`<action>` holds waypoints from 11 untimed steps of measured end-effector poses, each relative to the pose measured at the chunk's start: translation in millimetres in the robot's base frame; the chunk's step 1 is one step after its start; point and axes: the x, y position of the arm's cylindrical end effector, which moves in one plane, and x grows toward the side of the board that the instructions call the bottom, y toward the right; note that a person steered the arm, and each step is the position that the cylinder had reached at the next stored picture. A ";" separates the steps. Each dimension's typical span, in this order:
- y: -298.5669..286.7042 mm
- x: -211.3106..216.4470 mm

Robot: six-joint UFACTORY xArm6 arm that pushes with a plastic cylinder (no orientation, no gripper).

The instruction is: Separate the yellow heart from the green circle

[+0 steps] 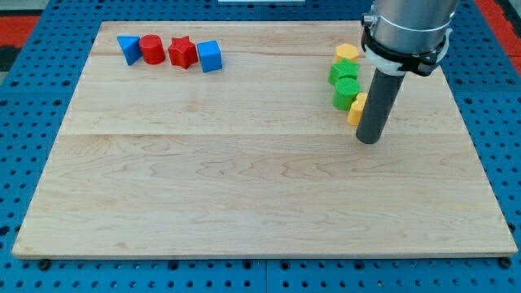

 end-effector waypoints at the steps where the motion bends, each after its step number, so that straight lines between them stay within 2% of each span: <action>1: 0.0 0.0; 3: 40.4 41.4; 4: 93.5 35.2; 5: 163.4 4.4; 6: 176.4 -42.1; 7: 124.1 -79.5; 8: 49.6 -82.1; 11: -44.0 -27.9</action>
